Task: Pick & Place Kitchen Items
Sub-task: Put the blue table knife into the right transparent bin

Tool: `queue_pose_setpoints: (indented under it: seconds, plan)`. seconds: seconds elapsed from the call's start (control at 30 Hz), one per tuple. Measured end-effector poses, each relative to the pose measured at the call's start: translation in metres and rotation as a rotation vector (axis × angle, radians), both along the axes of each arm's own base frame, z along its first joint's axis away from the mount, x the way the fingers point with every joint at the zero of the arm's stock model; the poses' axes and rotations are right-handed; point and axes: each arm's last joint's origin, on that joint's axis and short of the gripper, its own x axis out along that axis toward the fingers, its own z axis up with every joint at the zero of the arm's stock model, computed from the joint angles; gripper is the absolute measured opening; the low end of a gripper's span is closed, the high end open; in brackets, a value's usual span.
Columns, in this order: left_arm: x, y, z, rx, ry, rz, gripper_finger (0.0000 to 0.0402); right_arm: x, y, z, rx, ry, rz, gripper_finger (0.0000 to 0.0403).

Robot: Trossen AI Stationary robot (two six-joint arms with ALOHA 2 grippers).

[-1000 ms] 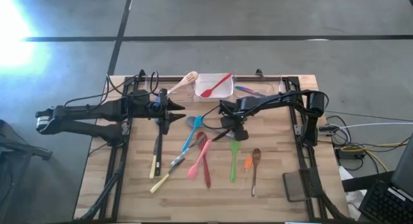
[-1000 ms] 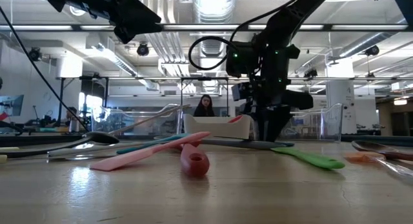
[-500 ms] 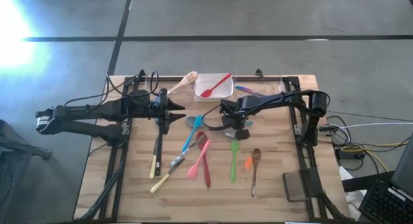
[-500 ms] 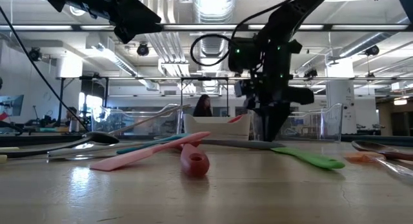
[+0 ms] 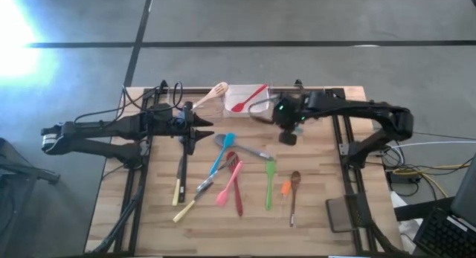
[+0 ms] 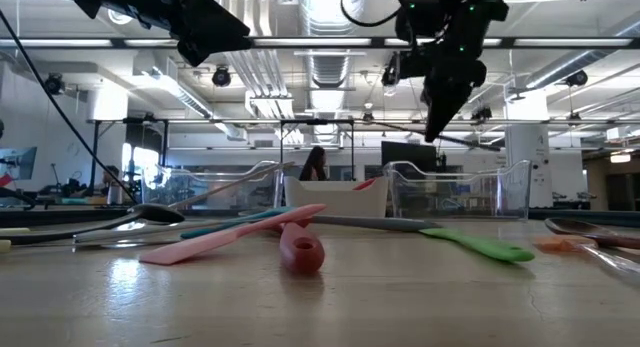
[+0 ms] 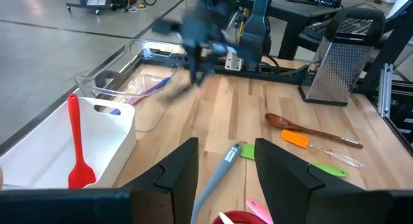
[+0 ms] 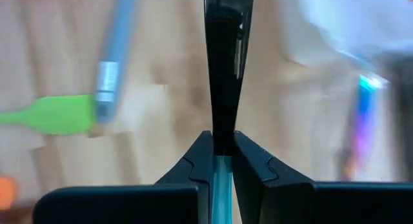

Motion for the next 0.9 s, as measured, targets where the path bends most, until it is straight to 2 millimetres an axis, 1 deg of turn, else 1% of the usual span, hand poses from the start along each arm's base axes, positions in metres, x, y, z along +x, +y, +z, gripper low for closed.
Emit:
queue_pose_setpoints:
  seconds: [0.1,0.23,0.4,0.5,0.63,0.77,0.9]
  plan:
    - [0.000,0.000,0.000,0.001,-0.001,0.002,0.0156,-0.017,-0.017,0.011,-0.039,-0.017,-0.093,0.0022]
    - [0.000,0.000,0.000,0.001,0.000,0.002,0.0156,-0.035,-0.047,0.021,-0.079,-0.001,-0.208,0.0022]
    - [0.000,0.000,0.000,0.001,0.001,0.002,0.0156,-0.051,-0.083,0.030,-0.077,0.037,-0.320,0.0022]
    - [0.000,0.000,0.000,0.001,0.001,0.002,0.0156,-0.056,-0.100,0.031,-0.062,0.078,-0.352,0.0022]
    - [0.000,0.000,0.000,0.001,0.002,0.004,0.0156,-0.053,-0.116,0.024,-0.047,0.152,-0.307,0.0022]
    - [0.000,0.000,0.000,0.001,0.002,0.004,0.0156,-0.046,-0.124,0.008,-0.019,0.219,-0.249,0.0022]
    - [0.000,0.000,0.000,0.001,0.002,0.004,0.0156,-0.044,-0.132,-0.008,0.010,0.269,-0.234,0.0022]
